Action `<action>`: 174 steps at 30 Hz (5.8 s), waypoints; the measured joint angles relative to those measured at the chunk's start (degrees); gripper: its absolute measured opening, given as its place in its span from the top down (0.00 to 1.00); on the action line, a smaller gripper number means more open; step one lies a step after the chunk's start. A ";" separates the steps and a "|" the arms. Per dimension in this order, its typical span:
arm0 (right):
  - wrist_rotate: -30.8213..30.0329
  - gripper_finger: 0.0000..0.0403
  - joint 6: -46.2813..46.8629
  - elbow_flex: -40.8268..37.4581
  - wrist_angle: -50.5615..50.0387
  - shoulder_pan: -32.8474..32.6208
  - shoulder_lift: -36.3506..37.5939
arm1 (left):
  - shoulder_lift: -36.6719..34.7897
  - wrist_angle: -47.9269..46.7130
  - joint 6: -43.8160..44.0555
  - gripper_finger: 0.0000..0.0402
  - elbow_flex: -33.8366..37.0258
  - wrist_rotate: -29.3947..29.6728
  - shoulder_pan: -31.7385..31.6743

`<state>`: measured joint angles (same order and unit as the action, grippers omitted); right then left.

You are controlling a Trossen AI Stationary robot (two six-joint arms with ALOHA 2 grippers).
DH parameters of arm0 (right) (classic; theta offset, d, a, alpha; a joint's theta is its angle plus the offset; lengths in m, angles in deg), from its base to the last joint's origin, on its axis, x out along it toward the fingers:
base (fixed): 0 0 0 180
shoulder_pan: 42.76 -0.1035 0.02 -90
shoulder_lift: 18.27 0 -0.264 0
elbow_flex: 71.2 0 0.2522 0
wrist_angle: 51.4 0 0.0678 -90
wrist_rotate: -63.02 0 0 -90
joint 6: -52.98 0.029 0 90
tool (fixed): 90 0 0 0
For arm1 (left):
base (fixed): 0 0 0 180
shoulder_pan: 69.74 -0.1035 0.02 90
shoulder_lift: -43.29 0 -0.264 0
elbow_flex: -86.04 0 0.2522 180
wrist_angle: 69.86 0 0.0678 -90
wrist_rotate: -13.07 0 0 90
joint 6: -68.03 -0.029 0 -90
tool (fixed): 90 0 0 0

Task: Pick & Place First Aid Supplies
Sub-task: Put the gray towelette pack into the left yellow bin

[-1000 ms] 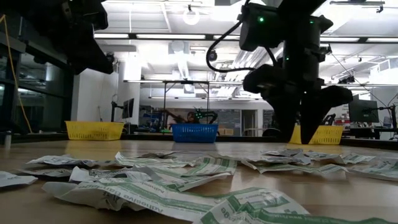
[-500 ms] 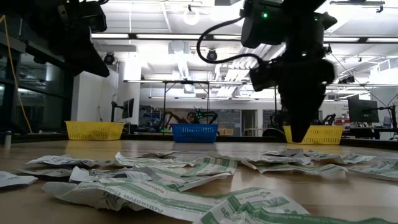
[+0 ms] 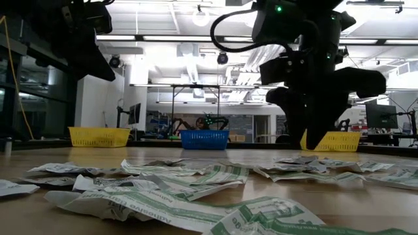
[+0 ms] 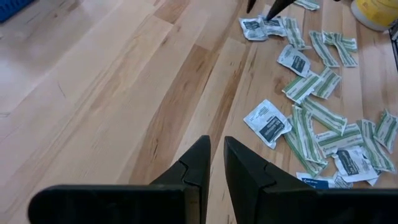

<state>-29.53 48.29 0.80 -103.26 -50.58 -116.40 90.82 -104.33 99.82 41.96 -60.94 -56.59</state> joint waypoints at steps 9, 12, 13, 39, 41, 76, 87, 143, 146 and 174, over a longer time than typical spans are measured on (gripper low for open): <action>1.67 0.56 -2.16 0.00 0.59 0.04 -0.87 | 0.00 0.00 0.00 0.88 0.00 0.13 0.00; 1.84 0.56 -2.23 -0.02 1.09 0.04 -1.88 | 0.00 -0.02 0.00 0.88 0.00 0.22 0.01; 2.11 0.56 -2.33 -0.02 1.26 0.04 -2.35 | 0.00 -0.06 0.00 0.88 0.00 0.22 0.02; 7.20 0.92 4.70 2.05 0.18 0.04 -3.87 | 0.00 -0.02 0.96 0.88 0.00 0.12 0.01; 7.45 0.94 4.70 3.26 -0.27 0.04 -3.87 | 0.00 -0.02 1.03 0.88 0.00 0.02 0.00; 18.67 0.99 9.88 26.91 28.05 11.81 -3.78 | -8.03 16.67 -14.45 0.88 0.00 9.03 -0.02; 34.45 0.98 18.17 26.95 43.06 14.23 -3.78 | -8.02 32.94 -23.68 0.88 0.00 5.30 0.00; 32.95 0.97 17.72 26.93 45.92 14.58 -3.78 | -0.36 51.07 -30.49 0.80 -0.02 2.63 -0.02; 32.90 0.97 17.72 26.93 45.81 14.60 -3.78 | -0.39 50.85 -31.26 0.92 -0.02 2.61 -0.02; 17.79 0.52 18.76 26.91 32.72 23.38 4.38 | -5.07 37.27 -33.50 1.00 -0.02 51.11 -1.34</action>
<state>-11.74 67.05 27.70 -70.54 -27.20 -112.02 85.75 -67.06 66.32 41.93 -9.83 -57.93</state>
